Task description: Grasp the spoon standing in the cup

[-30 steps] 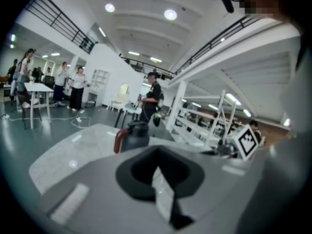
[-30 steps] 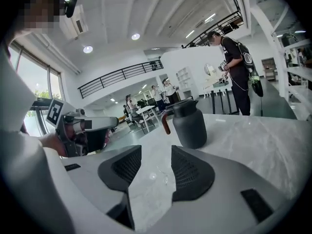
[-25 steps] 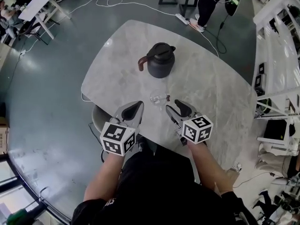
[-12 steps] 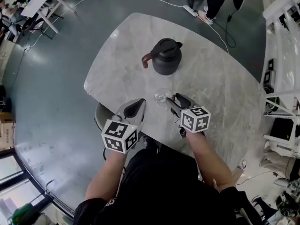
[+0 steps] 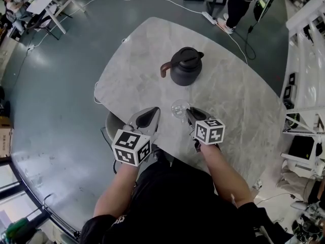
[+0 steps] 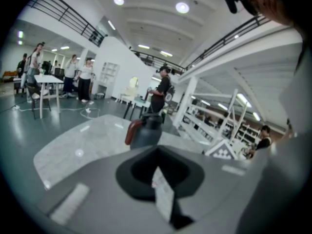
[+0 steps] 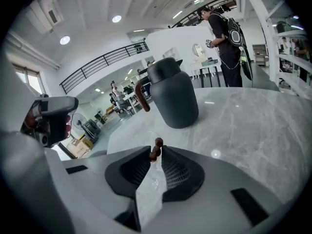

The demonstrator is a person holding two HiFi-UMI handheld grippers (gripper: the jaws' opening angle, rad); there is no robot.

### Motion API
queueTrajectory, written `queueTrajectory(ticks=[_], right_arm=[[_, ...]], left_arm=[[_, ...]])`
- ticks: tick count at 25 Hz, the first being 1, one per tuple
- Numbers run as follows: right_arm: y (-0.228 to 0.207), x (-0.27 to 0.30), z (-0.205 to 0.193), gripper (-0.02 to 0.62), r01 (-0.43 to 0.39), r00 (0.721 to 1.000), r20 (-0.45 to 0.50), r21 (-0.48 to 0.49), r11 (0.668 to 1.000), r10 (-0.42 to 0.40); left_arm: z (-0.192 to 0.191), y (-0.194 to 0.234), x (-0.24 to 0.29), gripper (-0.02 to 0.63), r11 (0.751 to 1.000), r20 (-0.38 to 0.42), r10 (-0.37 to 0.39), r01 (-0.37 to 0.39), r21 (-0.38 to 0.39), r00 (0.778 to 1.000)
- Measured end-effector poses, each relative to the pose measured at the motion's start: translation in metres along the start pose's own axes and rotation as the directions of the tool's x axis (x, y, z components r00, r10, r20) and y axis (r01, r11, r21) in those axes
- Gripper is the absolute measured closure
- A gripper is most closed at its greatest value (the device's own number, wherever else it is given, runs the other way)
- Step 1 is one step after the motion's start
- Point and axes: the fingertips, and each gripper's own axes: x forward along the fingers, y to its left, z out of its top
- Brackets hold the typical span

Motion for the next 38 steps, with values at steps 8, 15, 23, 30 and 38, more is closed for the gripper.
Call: queueTrajectory(ticks=[8, 15, 23, 30, 38], right_arm=[[0.004, -0.016, 0.018, 0.56, 0.05, 0.998, 0.04, -0.047, 0.998, -0.049], [0.023, -0.043, 0.045, 0.56, 0.089, 0.986, 0.146, -0.084, 0.993, -0.076], [0.071, -0.082, 0.066, 0.56, 0.087, 0.966, 0.254, -0.107, 0.99, -0.057], [0.103, -0.129, 0.094, 0.561, 0.057, 0.936, 0.353, -0.185, 0.981, 0.012], [0.111, -0.182, 0.123, 0.561, -0.011, 0.901, 0.42, -0.225, 0.974, 0.107]], left_arm=[[0.011, 0.006, -0.021, 0.598, 1.0, 0.052, 0.0, 0.0, -0.011, 0.999], [0.019, 0.006, -0.048, 0.598, 1.0, 0.108, -0.03, 0.03, -0.001, 0.994], [0.027, 0.003, -0.074, 0.598, 0.997, 0.151, -0.078, 0.075, 0.021, 0.985], [0.042, -0.014, -0.076, 0.597, 0.994, 0.203, -0.109, 0.101, 0.05, 0.973], [0.068, -0.039, -0.081, 0.598, 0.992, 0.251, -0.079, 0.05, 0.119, 0.965]])
